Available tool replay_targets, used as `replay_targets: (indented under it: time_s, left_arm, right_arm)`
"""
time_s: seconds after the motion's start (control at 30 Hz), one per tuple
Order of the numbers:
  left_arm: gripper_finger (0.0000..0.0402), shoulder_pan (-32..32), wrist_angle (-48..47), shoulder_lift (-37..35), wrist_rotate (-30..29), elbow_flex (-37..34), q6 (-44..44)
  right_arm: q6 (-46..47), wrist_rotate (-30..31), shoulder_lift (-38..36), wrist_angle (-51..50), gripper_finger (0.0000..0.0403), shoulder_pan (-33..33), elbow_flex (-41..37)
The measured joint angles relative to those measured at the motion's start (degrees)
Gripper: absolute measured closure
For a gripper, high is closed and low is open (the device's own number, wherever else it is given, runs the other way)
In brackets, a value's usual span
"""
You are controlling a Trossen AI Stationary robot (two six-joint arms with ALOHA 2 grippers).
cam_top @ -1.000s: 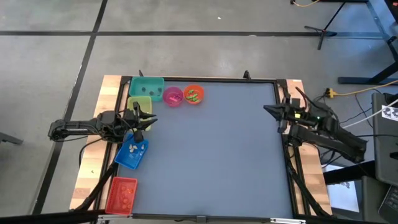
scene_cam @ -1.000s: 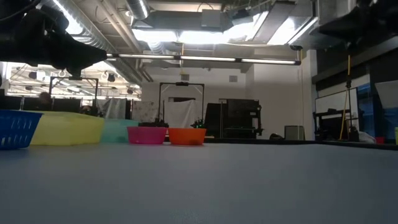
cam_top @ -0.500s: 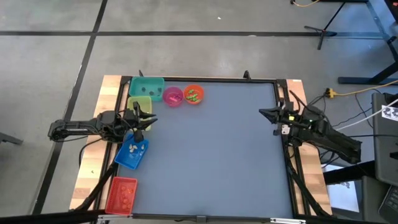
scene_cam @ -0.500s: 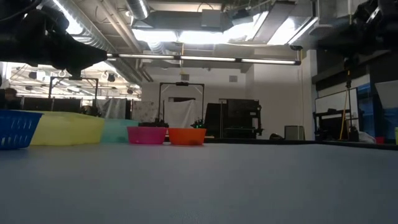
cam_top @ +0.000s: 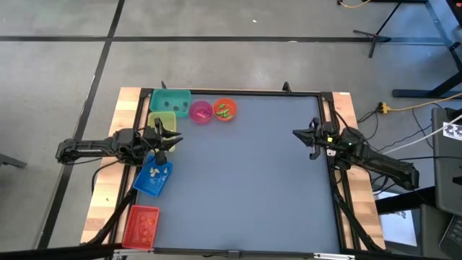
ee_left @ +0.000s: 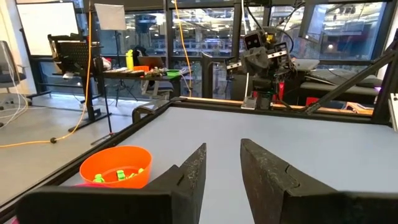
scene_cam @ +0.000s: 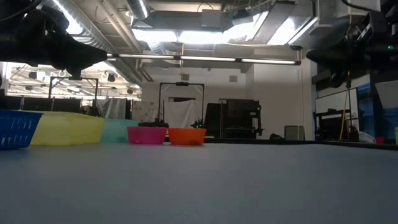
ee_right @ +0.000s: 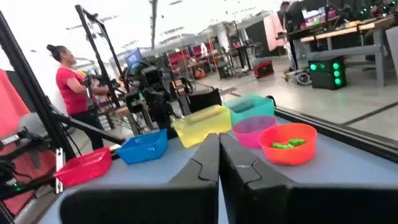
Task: Sort Halloween decoration
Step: Return to Home Position
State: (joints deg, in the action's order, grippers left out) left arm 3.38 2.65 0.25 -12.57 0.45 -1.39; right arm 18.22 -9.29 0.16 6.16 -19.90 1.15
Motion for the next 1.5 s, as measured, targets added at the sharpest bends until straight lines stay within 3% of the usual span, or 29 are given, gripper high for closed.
replay_targets:
  time_s: [0.37, 0.8, 1.27, 1.5]
  left_arm:
    - [0.0316, 0.0, 0.0, 0.0, 0.0, 0.0, 0.0]
    - [0.0316, 0.0, 0.0, 0.0, 0.0, 0.0, 0.0]
    - [0.0316, 0.0, 0.0, 0.0, 0.0, 0.0, 0.0]
    - [0.0316, 0.0, 0.0, 0.0, 0.0, 0.0, 0.0]
  right_arm:
    - [1.0, -0.9, 0.0, 1.1, 0.0402, 0.1, -0.7]
    - [0.9, -8.4, 0.0, 0.8, 0.0402, 0.3, -0.7]
    - [-2.1, 15.2, 0.2, -4.0, 0.0402, 20.2, -0.7]
    - [-7.3, 21.1, 0.7, -3.2, 0.0402, 28.1, -0.7]
